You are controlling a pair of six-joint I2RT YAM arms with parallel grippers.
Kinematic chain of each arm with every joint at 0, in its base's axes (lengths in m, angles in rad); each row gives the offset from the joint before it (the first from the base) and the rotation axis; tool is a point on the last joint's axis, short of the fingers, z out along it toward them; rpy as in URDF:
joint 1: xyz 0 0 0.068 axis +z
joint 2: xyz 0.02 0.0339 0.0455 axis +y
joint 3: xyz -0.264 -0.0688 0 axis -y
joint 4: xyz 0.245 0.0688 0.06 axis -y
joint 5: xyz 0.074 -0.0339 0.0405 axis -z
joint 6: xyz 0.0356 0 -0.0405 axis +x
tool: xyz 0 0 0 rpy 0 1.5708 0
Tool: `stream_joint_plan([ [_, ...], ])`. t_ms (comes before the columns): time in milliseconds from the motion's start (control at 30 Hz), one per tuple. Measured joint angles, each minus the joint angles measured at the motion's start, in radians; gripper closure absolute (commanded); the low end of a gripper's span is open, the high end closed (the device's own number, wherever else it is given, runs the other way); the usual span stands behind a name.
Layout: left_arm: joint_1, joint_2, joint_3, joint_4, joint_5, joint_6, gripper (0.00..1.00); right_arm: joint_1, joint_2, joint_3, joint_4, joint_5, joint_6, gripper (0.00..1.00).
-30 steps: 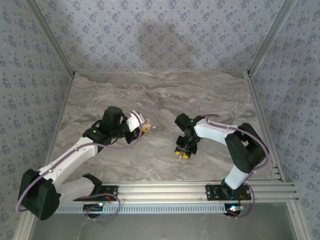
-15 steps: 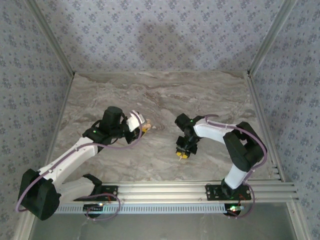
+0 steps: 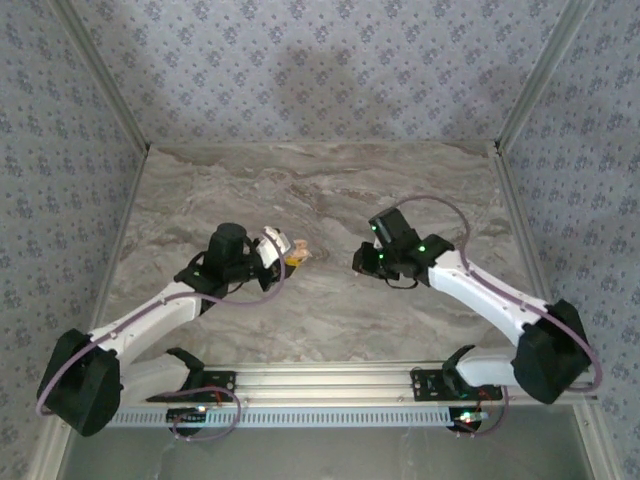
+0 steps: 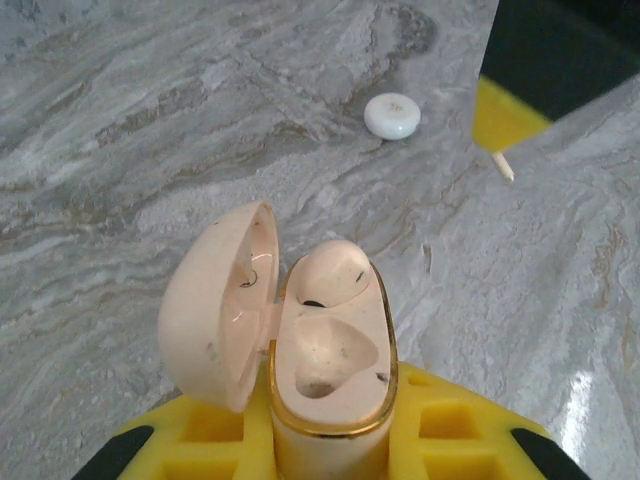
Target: Insert the wireless bluetooth earbuds into the charging case
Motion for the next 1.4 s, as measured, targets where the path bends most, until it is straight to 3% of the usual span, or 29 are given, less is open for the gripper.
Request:
stream_joint_plan([
  [333, -0.068, 0.085, 0.000, 0.144, 0.003, 0.012, 0.82, 0.004, -0.079, 0.068, 0.159, -0.048, -0.194, 0.80],
  [567, -0.074, 0.087, 0.002, 0.189, 0.024, 0.019, 0.82, 0.076, -0.084, 0.079, 0.245, -0.084, -0.254, 0.80],
  [1400, -0.074, 0.086, 0.019, 0.280, 0.050, -0.066, 0.82, 0.139, 0.005, 0.099, 0.382, -0.133, -0.315, 0.81],
])
